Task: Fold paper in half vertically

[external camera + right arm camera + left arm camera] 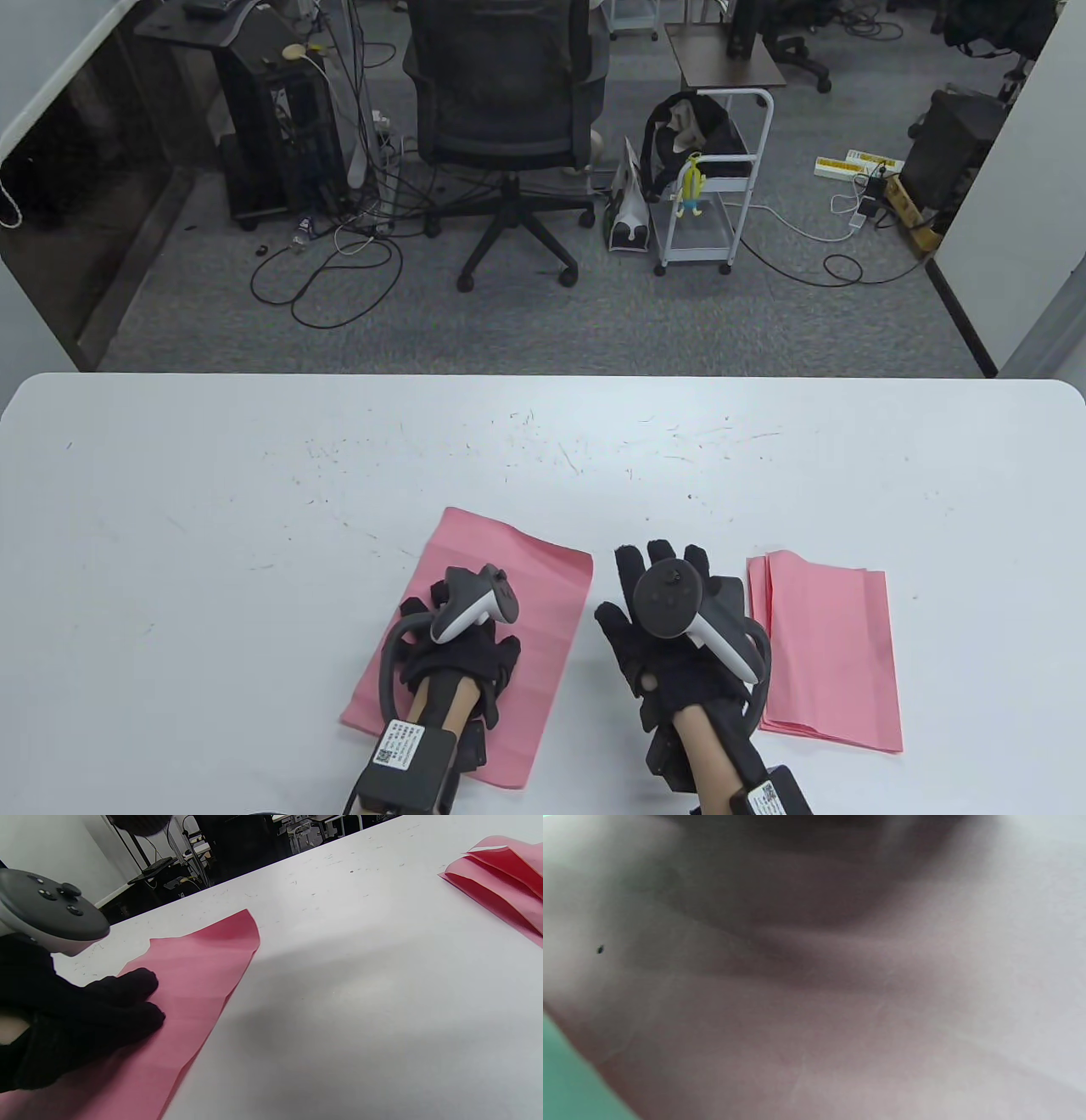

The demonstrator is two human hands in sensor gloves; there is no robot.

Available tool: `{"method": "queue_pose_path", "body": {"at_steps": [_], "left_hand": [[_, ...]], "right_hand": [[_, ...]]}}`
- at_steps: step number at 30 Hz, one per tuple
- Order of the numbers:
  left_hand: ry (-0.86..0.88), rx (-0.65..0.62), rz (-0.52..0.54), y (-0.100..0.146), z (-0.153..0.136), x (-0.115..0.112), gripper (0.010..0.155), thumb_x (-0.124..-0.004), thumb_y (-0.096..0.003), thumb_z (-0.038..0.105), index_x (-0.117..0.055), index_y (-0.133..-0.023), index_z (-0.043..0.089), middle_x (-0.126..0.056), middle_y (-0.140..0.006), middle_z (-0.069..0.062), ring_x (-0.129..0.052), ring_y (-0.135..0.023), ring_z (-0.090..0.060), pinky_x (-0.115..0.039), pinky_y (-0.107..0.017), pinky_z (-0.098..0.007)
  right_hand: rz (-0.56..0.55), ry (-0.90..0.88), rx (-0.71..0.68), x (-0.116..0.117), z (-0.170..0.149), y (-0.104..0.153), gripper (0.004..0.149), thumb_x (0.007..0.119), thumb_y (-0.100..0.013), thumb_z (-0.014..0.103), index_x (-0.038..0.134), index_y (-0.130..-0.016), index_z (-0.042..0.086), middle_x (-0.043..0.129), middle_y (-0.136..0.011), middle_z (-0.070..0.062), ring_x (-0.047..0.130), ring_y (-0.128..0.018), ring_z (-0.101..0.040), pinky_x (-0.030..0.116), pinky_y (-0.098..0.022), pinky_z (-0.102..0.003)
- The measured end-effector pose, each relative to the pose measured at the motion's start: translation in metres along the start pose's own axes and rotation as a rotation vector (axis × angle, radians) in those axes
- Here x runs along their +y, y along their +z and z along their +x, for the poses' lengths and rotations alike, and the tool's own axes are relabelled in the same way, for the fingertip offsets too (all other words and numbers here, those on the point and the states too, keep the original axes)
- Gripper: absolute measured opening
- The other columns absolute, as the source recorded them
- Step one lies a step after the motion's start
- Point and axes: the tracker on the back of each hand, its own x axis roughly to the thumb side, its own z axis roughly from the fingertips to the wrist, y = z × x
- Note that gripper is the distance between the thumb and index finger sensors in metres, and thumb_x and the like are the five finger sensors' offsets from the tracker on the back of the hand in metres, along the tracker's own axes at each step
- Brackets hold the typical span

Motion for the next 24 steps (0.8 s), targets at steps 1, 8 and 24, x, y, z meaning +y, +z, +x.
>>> {"method": "queue_pose_path", "body": {"at_steps": [1, 8, 24], "left_hand": [[-0.014, -0.01, 0.004, 0.0009, 0.0071, -0.0009, 0.082, -0.043, -0.0547, 0.066, 0.005, -0.112, 0.032, 0.01, -0.12, -0.016, -0.005, -0.108, -0.057, -0.036, -0.074, -0.079], [-0.022, -0.013, 0.013, 0.0001, 0.0129, -0.0028, 0.082, -0.041, -0.054, 0.067, 0.005, -0.112, 0.031, 0.01, -0.119, -0.017, -0.005, -0.107, -0.058, -0.036, -0.073, -0.079], [-0.001, -0.076, 0.012, -0.001, 0.015, -0.0051, 0.084, -0.041, -0.0544, 0.065, 0.008, -0.111, 0.028, 0.015, -0.116, -0.018, 0.002, -0.104, -0.059, -0.025, -0.073, -0.08]], "right_hand": [[0.002, -0.001, 0.001, 0.0002, -0.0003, -0.0003, 0.071, 0.069, -0.05, 0.051, 0.035, -0.109, 0.03, 0.023, -0.117, -0.009, 0.013, -0.104, -0.045, 0.02, -0.072, -0.066], [0.006, -0.004, 0.005, 0.0004, -0.0023, -0.0009, 0.071, 0.069, -0.05, 0.05, 0.035, -0.109, 0.03, 0.024, -0.117, -0.009, 0.013, -0.103, -0.045, 0.02, -0.072, -0.066], [0.034, -0.011, 0.008, 0.0029, -0.0028, -0.0022, 0.071, 0.069, -0.05, 0.05, 0.035, -0.109, 0.03, 0.024, -0.117, -0.009, 0.014, -0.103, -0.045, 0.021, -0.072, -0.066]]}}
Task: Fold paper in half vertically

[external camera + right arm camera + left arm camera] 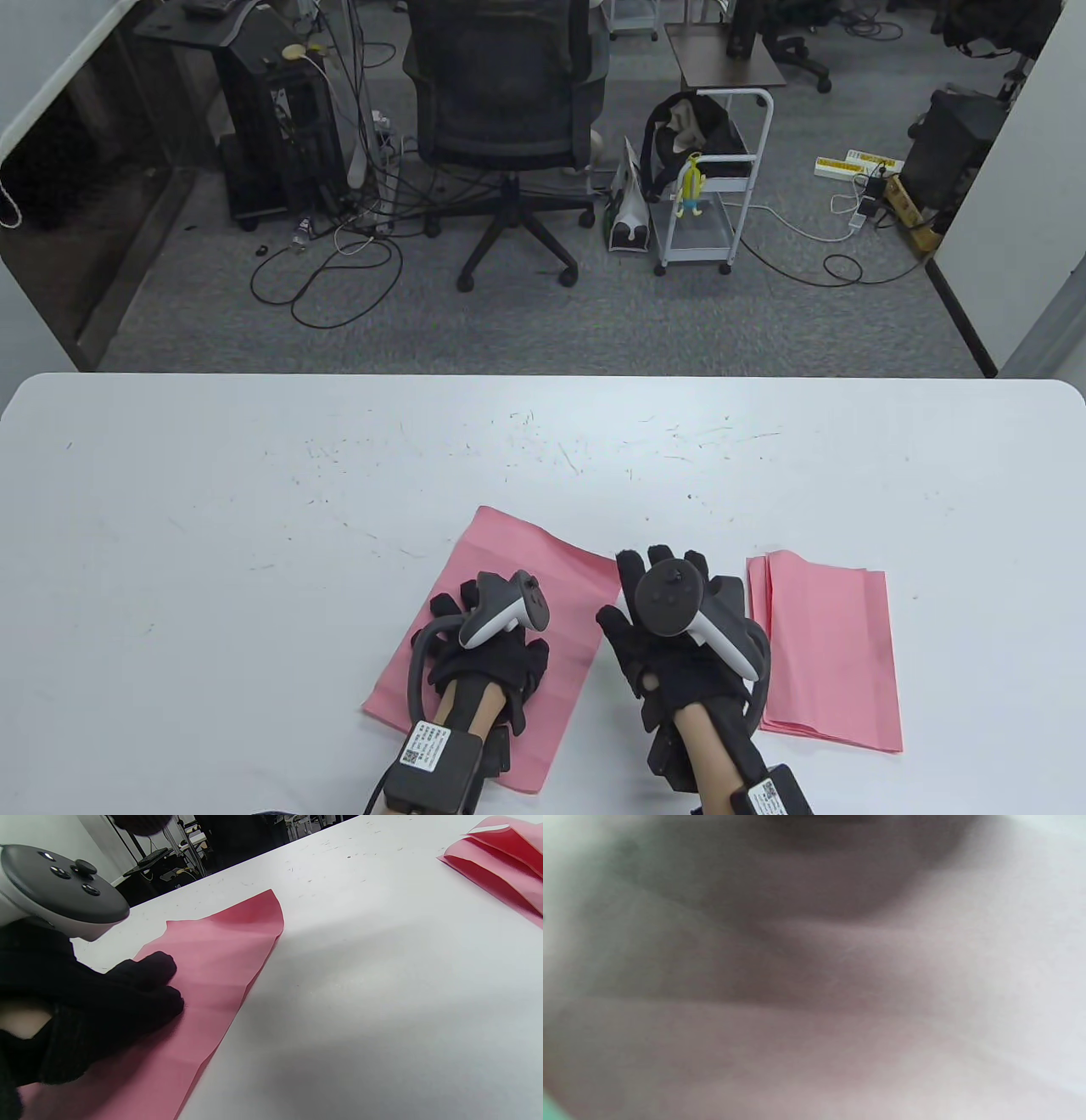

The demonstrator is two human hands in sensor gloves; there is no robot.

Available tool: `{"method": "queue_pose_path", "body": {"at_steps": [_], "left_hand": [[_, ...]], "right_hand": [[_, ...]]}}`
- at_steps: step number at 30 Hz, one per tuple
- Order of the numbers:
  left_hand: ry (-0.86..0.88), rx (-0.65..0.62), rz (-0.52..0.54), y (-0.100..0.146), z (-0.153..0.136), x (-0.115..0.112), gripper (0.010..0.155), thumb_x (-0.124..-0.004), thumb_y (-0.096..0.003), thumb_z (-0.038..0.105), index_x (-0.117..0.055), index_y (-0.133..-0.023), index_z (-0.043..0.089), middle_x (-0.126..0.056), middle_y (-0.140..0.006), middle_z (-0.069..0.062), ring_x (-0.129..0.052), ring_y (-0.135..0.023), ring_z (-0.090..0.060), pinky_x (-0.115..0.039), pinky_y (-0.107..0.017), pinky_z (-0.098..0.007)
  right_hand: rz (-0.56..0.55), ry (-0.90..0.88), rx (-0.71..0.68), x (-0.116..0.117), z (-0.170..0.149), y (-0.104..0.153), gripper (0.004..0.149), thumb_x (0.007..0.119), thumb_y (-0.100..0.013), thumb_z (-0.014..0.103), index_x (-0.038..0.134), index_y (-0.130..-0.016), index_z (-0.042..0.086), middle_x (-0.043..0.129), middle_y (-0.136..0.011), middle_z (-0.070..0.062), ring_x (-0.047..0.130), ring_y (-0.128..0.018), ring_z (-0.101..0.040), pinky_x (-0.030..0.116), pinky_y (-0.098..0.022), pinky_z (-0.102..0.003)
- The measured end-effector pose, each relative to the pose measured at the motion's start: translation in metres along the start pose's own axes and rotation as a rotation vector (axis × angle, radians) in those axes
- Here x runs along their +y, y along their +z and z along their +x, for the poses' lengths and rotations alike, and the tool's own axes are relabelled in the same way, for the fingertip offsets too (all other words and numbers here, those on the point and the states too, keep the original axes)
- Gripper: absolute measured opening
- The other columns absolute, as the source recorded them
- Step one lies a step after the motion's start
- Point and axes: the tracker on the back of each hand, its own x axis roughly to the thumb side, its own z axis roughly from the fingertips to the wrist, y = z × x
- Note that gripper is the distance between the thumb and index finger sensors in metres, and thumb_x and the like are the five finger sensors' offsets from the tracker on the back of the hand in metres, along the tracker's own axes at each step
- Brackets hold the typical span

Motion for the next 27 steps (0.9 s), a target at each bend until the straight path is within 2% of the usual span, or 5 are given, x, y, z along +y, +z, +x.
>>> {"method": "queue_pose_path", "body": {"at_steps": [11, 19, 27], "left_hand": [[-0.05, -0.118, -0.009, -0.002, 0.004, 0.0, 0.081, -0.048, -0.0558, 0.06, 0.006, -0.111, 0.035, 0.016, -0.118, -0.008, 0.009, -0.108, -0.048, -0.012, -0.078, -0.073], [-0.091, -0.221, -0.014, 0.001, 0.018, -0.002, 0.078, -0.055, -0.0581, 0.043, 0.001, -0.111, 0.041, 0.015, -0.12, 0.0, 0.011, -0.111, -0.039, -0.008, -0.081, -0.068], [-0.125, -0.3, -0.013, 0.002, 0.023, -0.004, 0.079, -0.058, -0.0569, 0.034, -0.002, -0.111, 0.045, 0.013, -0.12, 0.005, 0.011, -0.112, -0.033, -0.008, -0.084, -0.065]], "right_hand": [[0.018, -0.009, 0.011, 0.001, -0.002, -0.002, 0.071, 0.069, -0.05, 0.05, 0.035, -0.109, 0.029, 0.023, -0.117, -0.009, 0.013, -0.103, -0.045, 0.021, -0.072, -0.066], [0.026, -0.009, 0.016, 0.002, -0.003, -0.003, 0.071, 0.068, -0.05, 0.05, 0.035, -0.109, 0.03, 0.023, -0.117, -0.009, 0.013, -0.103, -0.045, 0.021, -0.072, -0.066], [0.036, -0.013, 0.024, 0.002, -0.005, -0.004, 0.071, 0.068, -0.05, 0.05, 0.035, -0.109, 0.029, 0.023, -0.117, -0.009, 0.013, -0.103, -0.045, 0.021, -0.072, -0.066]]}}
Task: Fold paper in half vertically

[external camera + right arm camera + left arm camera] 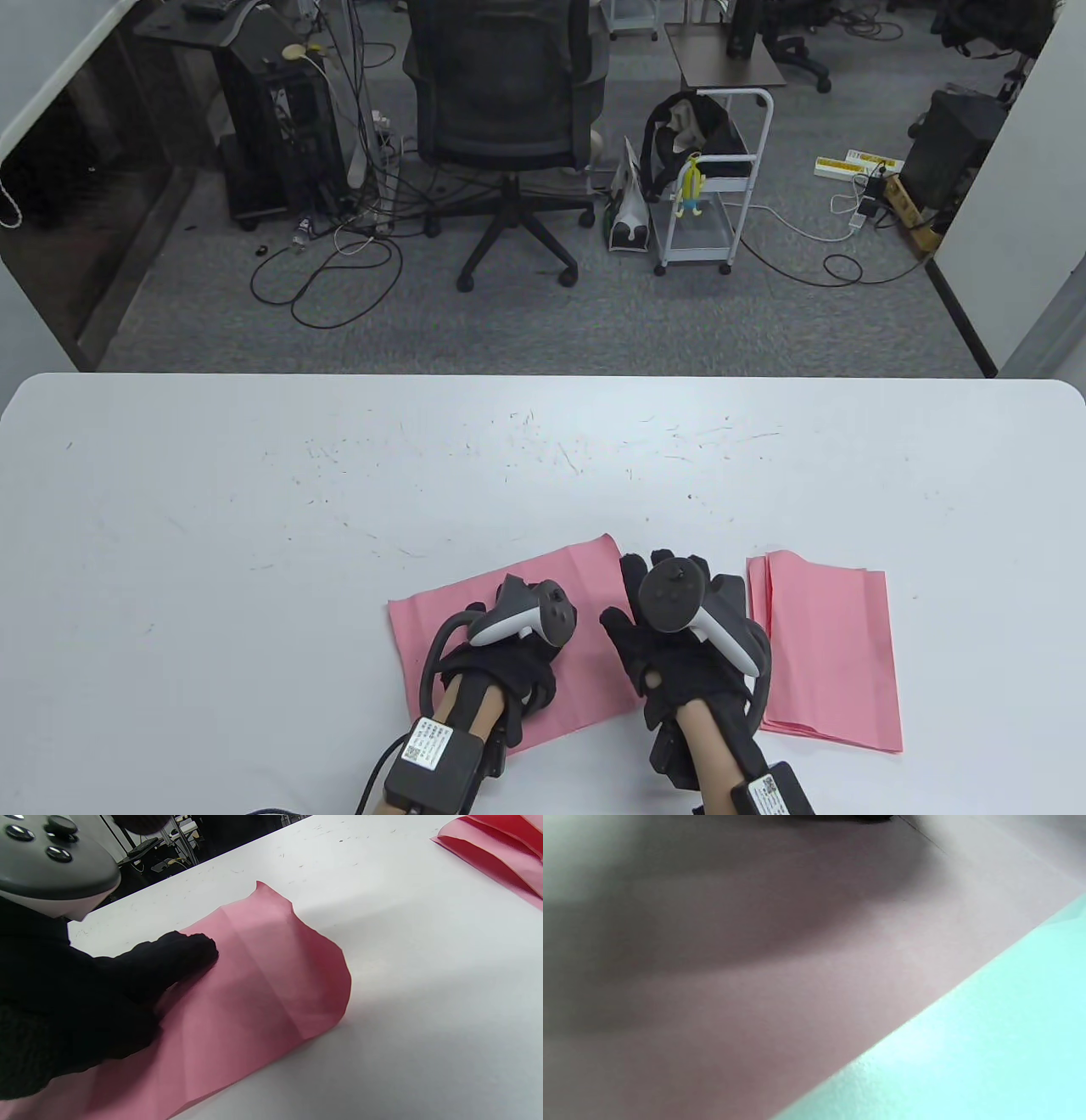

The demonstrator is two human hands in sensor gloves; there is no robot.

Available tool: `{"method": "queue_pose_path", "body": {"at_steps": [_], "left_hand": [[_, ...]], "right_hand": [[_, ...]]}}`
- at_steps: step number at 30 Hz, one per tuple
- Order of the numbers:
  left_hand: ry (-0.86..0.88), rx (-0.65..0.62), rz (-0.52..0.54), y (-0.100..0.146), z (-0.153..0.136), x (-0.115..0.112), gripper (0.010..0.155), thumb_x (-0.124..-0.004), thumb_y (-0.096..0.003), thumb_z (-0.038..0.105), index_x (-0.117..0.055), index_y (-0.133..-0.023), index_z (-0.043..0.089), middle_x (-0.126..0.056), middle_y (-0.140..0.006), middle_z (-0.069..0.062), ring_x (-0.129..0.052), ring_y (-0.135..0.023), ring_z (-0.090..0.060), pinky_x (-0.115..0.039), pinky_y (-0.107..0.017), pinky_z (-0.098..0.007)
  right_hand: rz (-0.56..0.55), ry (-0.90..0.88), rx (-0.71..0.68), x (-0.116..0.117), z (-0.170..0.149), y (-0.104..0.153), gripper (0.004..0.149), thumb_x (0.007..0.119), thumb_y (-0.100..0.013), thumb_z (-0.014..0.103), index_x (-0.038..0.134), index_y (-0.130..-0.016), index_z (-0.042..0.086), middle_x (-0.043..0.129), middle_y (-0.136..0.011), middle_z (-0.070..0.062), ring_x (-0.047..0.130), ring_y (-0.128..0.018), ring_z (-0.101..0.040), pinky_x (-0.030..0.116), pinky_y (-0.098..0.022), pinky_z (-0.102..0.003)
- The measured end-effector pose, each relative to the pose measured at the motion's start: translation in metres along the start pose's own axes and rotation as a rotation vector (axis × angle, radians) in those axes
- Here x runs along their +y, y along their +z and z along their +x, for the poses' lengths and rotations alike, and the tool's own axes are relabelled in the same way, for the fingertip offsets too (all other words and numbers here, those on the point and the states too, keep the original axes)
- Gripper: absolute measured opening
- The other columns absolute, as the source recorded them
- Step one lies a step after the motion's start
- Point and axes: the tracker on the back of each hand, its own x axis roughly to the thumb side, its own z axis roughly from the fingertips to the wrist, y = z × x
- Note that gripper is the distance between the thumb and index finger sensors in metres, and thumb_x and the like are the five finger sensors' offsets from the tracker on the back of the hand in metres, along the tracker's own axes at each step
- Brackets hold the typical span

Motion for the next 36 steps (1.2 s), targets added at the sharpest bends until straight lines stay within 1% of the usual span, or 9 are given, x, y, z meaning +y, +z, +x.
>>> {"method": "queue_pose_path", "body": {"at_steps": [7, 12, 22, 25, 28, 30, 32, 33, 36], "left_hand": [[-0.08, -0.07, 0.024, 0.003, 0.008, -0.004, 0.079, -0.06, -0.0552, 0.028, -0.006, -0.11, 0.047, 0.008, -0.122, 0.013, 0.007, -0.116, -0.026, -0.01, -0.087, -0.062], [-0.085, -0.12, 0.057, 0.004, 0.008, -0.007, 0.079, -0.061, -0.0542, 0.026, -0.012, -0.111, 0.049, 0.001, -0.123, 0.02, 0.002, -0.117, -0.02, -0.011, -0.088, -0.059], [-0.088, -0.117, 0.045, 0.006, 0.009, -0.006, 0.079, -0.061, -0.0544, 0.026, -0.012, -0.11, 0.05, 0.003, -0.123, 0.021, 0.003, -0.117, -0.019, -0.01, -0.088, -0.059], [-0.067, -0.134, 0.062, 0.01, 0.005, -0.003, 0.078, -0.063, -0.0547, 0.027, -0.016, -0.111, 0.051, -0.002, -0.124, 0.021, 0.002, -0.118, -0.019, -0.013, -0.089, -0.06], [-0.066, -0.146, 0.146, 0.024, -0.005, 0.006, 0.076, -0.062, -0.0555, 0.032, -0.014, -0.112, 0.05, -0.001, -0.125, 0.019, 0.002, -0.118, -0.023, -0.012, -0.087, -0.062], [-0.06, -0.126, 0.228, 0.037, -0.015, 0.013, 0.075, -0.059, -0.0567, 0.046, -0.01, -0.113, 0.047, -0.001, -0.126, 0.016, 0.001, -0.118, -0.025, -0.013, -0.086, -0.063], [-0.063, -0.092, 0.332, 0.053, -0.027, 0.019, 0.076, -0.057, -0.0557, 0.054, -0.009, -0.114, 0.043, -0.005, -0.128, 0.012, 0.0, -0.118, -0.028, -0.015, -0.085, -0.065], [-0.06, -0.075, 0.387, 0.062, -0.035, 0.022, 0.076, -0.055, -0.0551, 0.057, -0.009, -0.114, 0.042, -0.006, -0.128, 0.011, -0.001, -0.117, -0.029, -0.016, -0.084, -0.065], [-0.026, -0.025, 0.476, 0.08, -0.052, 0.023, 0.077, -0.052, -0.0541, 0.061, -0.01, -0.115, 0.039, -0.012, -0.129, 0.008, -0.003, -0.117, -0.031, -0.018, -0.083, -0.067]], "right_hand": [[0.008, 0.001, 0.005, 0.001, -0.001, -0.001, 0.071, 0.068, -0.05, 0.05, 0.035, -0.109, 0.029, 0.023, -0.117, -0.009, 0.013, -0.103, -0.045, 0.021, -0.072, -0.066], [0.013, -0.001, 0.009, 0.002, -0.002, -0.002, 0.07, 0.068, -0.05, 0.05, 0.035, -0.109, 0.029, 0.023, -0.117, -0.009, 0.013, -0.103, -0.045, 0.021, -0.072, -0.066], [0.034, 0.004, 0.024, 0.005, -0.004, -0.006, 0.07, 0.068, -0.05, 0.05, 0.035, -0.109, 0.029, 0.023, -0.117, -0.009, 0.013, -0.103, -0.045, 0.021, -0.072, -0.066], [0.036, 0.004, 0.024, 0.005, -0.005, -0.006, 0.071, 0.068, -0.05, 0.05, 0.035, -0.109, 0.029, 0.023, -0.117, -0.009, 0.013, -0.103, -0.045, 0.021, -0.072, -0.066], [0.032, -0.006, 0.024, 0.004, -0.007, -0.007, 0.071, 0.067, -0.05, 0.051, 0.035, -0.109, 0.029, 0.023, -0.117, -0.009, 0.013, -0.103, -0.045, 0.021, -0.072, -0.066], [0.03, -0.008, 0.023, 0.004, -0.007, -0.007, 0.07, 0.067, -0.05, 0.051, 0.035, -0.109, 0.03, 0.023, -0.117, -0.009, 0.013, -0.103, -0.045, 0.021, -0.072, -0.066], [0.029, -0.009, 0.023, 0.004, -0.008, -0.007, 0.07, 0.067, -0.05, 0.051, 0.035, -0.109, 0.03, 0.023, -0.117, -0.009, 0.013, -0.103, -0.045, 0.021, -0.073, -0.066], [0.028, -0.009, 0.022, 0.004, -0.008, -0.007, 0.07, 0.067, -0.05, 0.051, 0.035, -0.109, 0.03, 0.023, -0.117, -0.009, 0.013, -0.104, -0.045, 0.021, -0.073, -0.066], [0.021, -0.009, 0.02, 0.005, -0.008, -0.008, 0.07, 0.067, -0.05, 0.051, 0.035, -0.109, 0.03, 0.023, -0.117, -0.009, 0.013, -0.104, -0.045, 0.022, -0.073, -0.065]]}}
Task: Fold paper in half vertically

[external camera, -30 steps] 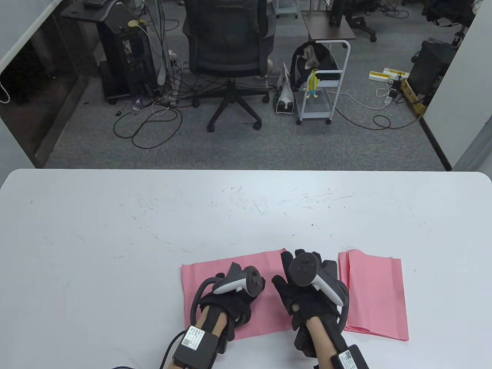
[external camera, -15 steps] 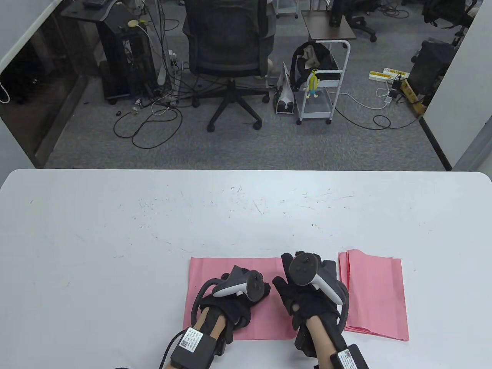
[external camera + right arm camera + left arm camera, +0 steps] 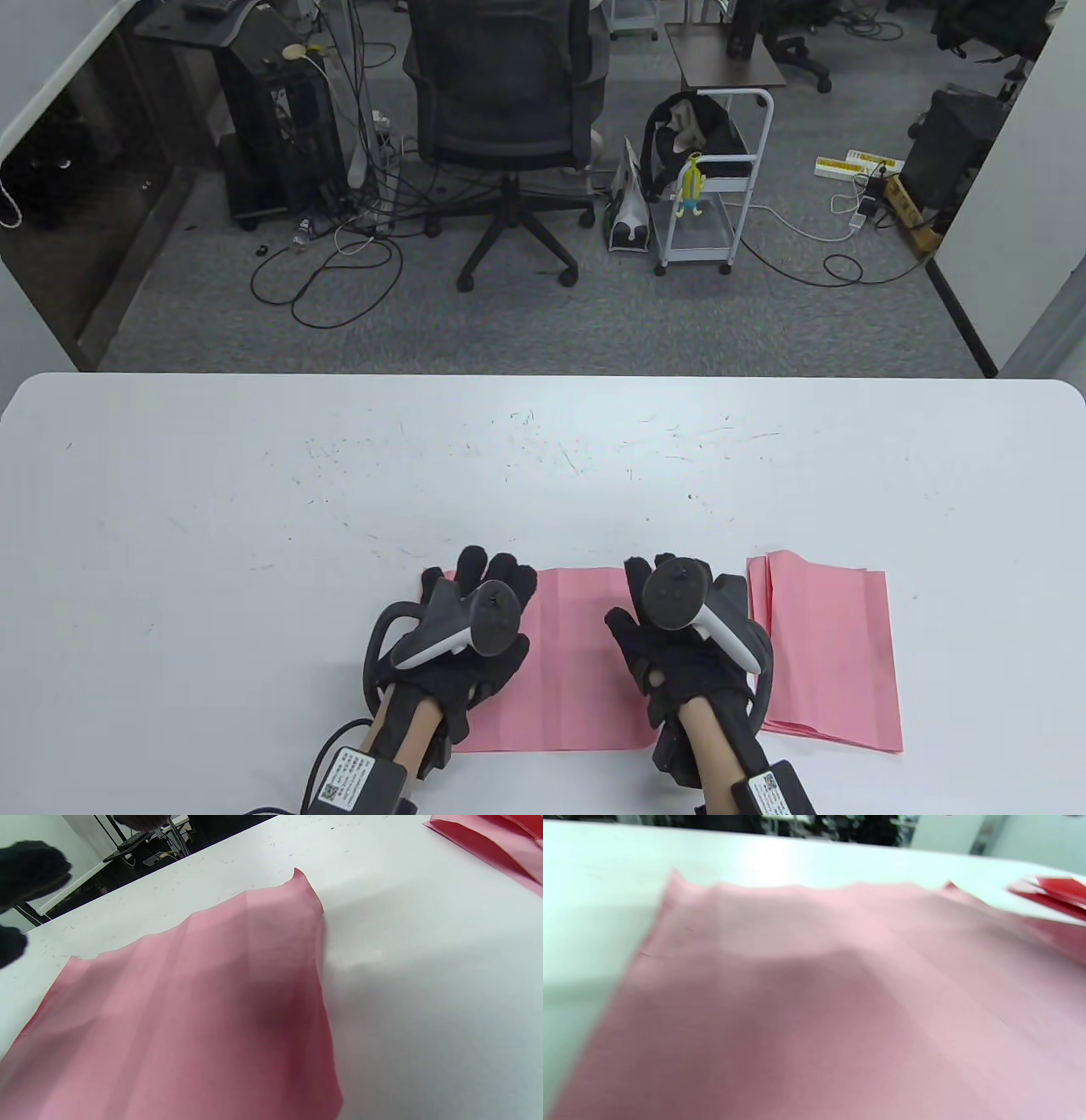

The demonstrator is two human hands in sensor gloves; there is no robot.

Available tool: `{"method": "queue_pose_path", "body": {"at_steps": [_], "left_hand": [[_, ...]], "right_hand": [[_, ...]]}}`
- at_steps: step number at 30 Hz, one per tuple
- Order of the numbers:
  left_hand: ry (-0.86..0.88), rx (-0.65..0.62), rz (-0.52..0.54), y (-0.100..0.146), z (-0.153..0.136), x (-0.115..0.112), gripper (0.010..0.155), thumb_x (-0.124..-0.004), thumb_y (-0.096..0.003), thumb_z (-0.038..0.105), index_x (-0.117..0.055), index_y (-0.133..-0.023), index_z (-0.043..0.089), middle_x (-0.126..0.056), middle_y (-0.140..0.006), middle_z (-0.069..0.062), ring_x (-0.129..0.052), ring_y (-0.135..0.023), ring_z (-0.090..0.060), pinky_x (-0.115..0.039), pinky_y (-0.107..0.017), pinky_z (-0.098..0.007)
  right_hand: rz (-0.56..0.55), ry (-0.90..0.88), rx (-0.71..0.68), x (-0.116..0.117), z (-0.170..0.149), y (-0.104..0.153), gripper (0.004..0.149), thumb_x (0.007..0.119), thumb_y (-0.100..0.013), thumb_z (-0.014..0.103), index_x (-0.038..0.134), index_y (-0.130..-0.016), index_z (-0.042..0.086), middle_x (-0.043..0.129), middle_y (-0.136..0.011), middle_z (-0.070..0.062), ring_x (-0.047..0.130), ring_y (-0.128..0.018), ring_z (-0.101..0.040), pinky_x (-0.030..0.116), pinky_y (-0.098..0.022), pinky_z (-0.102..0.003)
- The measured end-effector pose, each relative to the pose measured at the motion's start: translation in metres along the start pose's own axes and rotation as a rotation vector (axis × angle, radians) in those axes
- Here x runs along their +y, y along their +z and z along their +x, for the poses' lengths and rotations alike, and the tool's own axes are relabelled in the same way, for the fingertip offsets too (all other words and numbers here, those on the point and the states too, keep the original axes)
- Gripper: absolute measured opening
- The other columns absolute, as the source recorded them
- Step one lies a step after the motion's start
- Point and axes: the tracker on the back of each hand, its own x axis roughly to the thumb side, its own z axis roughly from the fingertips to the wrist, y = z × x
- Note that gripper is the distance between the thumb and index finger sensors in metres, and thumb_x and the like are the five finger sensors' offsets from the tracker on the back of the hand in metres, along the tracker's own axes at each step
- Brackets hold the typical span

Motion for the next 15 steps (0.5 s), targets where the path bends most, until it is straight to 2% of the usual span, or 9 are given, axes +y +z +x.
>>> {"method": "queue_pose_path", "body": {"at_steps": [5, 15], "left_hand": [[-0.008, 0.067, -0.004, 0.013, -0.019, -0.012, 0.076, -0.049, -0.0537, 0.063, -0.016, -0.117, 0.038, -0.017, -0.13, 0.005, -0.008, -0.118, -0.033, -0.022, -0.083, -0.067], [-0.021, 0.14, -0.22, 0.002, -0.037, -0.065, 0.075, -0.047, -0.0543, 0.063, -0.015, -0.117, 0.037, -0.013, -0.128, 0.004, -0.006, -0.116, -0.035, -0.021, -0.082, -0.066]], "right_hand": [[-0.004, -0.013, -0.002, 0.0, -0.002, -0.001, 0.07, 0.067, -0.05, 0.051, 0.035, -0.109, 0.029, 0.024, -0.117, -0.009, 0.014, -0.104, -0.044, 0.022, -0.073, -0.065], [0.009, -0.014, 0.02, 0.008, -0.009, -0.011, 0.07, 0.066, -0.051, 0.051, 0.034, -0.109, 0.03, 0.025, -0.117, -0.008, 0.016, -0.105, -0.044, 0.025, -0.075, -0.065]]}}
